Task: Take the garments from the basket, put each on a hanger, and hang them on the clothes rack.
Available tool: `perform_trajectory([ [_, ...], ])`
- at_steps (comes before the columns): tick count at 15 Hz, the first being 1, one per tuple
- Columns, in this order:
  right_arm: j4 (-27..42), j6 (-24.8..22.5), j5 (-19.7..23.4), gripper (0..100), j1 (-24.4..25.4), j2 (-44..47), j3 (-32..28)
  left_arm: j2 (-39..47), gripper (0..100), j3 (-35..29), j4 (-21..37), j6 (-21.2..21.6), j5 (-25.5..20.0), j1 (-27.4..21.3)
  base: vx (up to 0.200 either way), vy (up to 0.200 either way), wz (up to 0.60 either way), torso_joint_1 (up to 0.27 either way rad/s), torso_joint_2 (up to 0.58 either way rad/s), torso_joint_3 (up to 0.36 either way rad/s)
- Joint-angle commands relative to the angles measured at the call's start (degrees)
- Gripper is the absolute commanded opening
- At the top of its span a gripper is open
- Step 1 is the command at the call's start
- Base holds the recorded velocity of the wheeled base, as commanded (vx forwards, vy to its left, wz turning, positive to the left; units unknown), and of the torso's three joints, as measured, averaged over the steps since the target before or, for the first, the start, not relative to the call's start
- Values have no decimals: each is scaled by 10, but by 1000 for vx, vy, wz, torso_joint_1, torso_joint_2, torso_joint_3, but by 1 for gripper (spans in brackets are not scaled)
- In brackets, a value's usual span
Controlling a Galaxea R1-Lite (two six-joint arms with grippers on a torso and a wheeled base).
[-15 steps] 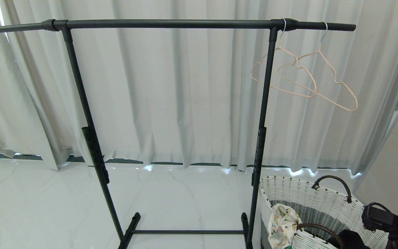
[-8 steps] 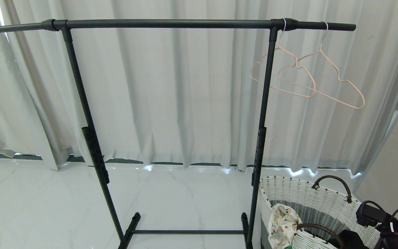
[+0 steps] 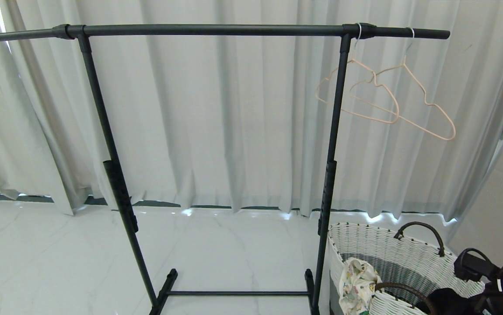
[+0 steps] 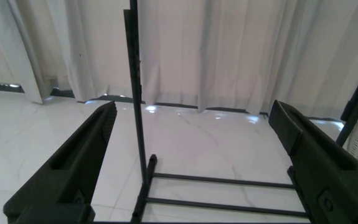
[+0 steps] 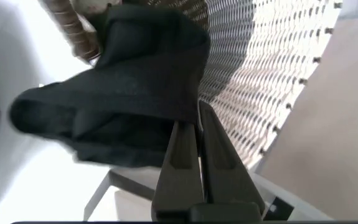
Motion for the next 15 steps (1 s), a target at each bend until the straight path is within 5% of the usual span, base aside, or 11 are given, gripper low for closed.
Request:
perform_trajectory([
  [1,96,22,2,0,3,-136,-20,0,100,0,0,0,0,1,0,0,0,0,0,0],
  [5,451,116,-2,0,82,-370,-199,1,100,0,0,2,0,1,0,0,0,0,0,0],
  [7,570,140,-15,0,114,-436,-294,0,100,0,0,1,0,1,0,0,0,0,0,0],
  [11,654,141,-45,0,155,-491,-401,1,100,0,0,3,0,1,-50,0,0,2,1,2],
  [15,656,141,-72,0,210,-503,-427,1,100,0,0,3,0,1,-200,0,0,4,2,4],
])
